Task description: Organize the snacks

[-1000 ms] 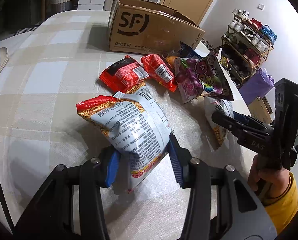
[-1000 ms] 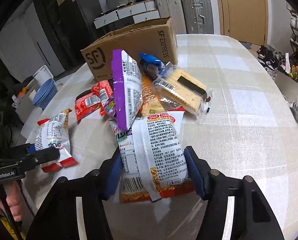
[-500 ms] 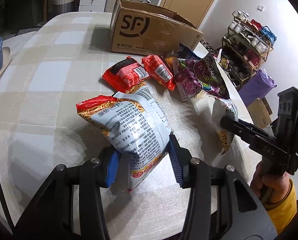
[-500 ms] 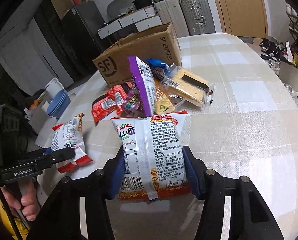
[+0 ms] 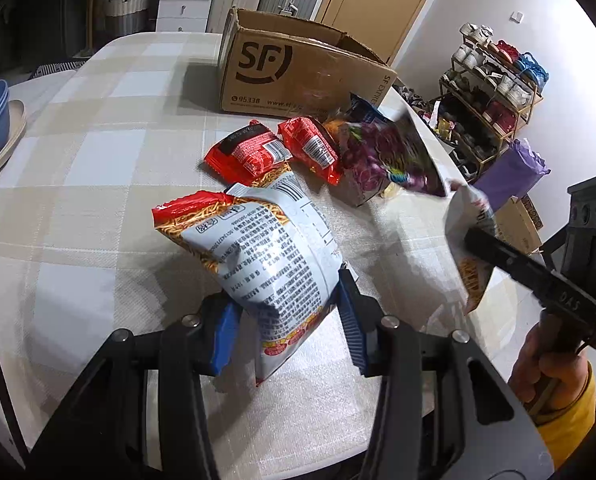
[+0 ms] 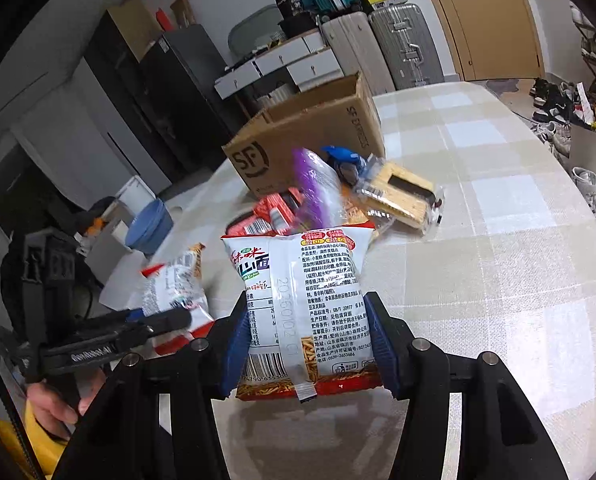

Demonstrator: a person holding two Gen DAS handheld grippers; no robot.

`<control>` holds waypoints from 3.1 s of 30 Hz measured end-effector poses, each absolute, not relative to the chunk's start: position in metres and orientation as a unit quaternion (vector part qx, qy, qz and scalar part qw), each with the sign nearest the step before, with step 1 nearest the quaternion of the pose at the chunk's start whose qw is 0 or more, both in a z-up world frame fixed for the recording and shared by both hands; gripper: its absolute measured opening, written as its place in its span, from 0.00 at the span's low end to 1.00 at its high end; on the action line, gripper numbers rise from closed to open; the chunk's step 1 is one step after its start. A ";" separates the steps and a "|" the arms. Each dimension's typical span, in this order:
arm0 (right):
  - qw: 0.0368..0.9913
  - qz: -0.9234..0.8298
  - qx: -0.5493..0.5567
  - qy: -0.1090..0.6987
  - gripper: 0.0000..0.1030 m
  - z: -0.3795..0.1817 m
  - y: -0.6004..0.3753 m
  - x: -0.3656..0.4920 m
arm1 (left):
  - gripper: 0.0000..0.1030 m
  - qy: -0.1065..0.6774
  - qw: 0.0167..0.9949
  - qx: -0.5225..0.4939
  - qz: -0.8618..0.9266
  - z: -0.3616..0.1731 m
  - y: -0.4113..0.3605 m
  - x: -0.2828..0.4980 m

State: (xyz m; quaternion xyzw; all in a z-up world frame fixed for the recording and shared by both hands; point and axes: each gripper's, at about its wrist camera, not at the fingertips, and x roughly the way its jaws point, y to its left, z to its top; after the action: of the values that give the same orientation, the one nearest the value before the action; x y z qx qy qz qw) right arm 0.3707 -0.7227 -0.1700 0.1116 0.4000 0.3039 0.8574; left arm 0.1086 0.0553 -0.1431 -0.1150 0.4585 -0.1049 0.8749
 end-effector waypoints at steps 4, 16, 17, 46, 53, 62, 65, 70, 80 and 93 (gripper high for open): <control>0.863 0.306 0.120 0.385 0.53 -0.156 -0.727 0.366 | 0.41 0.456 0.876 -0.114 -0.107 -0.141 0.056 0.106; 0.865 0.340 0.124 0.347 0.53 -0.119 -0.715 0.368 | 0.41 0.441 0.884 -0.107 -0.112 -0.121 0.054 0.100; 0.863 0.342 0.126 0.349 0.53 -0.120 -0.712 0.368 | 0.41 0.440 0.885 -0.107 -0.113 -0.120 0.054 0.099; 0.865 0.395 0.124 0.282 0.53 -0.061 -0.686 0.437 | 0.41 0.383 0.915 -0.057 -0.117 -0.038 0.059 0.163; 0.868 0.395 0.129 0.271 0.53 -0.035 -0.678 0.477 | 0.41 0.374 0.919 -0.046 -0.116 -0.021 0.064 0.204; 0.860 0.395 0.119 0.300 0.53 -0.023 -0.653 0.538 | 0.41 0.362 0.922 -0.045 -0.127 0.007 0.068 0.281; 0.863 0.388 0.110 0.305 0.53 -0.022 -0.646 0.558 | 0.41 0.372 0.918 -0.051 -0.125 0.009 0.073 0.310; 0.860 0.375 0.101 0.330 0.53 -0.030 -0.631 0.596 | 0.41 0.396 0.908 -0.050 -0.128 0.003 0.067 0.362; 0.853 0.347 0.100 0.378 0.53 -0.063 -0.616 0.646 | 0.41 0.430 0.894 -0.012 -0.126 -0.033 0.036 0.440; 0.846 0.330 0.096 0.407 0.53 -0.098 -0.613 0.660 | 0.42 0.453 0.884 -0.001 -0.117 -0.072 0.029 0.468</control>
State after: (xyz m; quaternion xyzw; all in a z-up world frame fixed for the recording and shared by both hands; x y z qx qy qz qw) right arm 0.6599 -0.6127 -0.0979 0.0957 0.4069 0.3301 0.8463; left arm 0.4677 0.0291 -0.0720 -0.0008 0.4533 -0.1165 0.8837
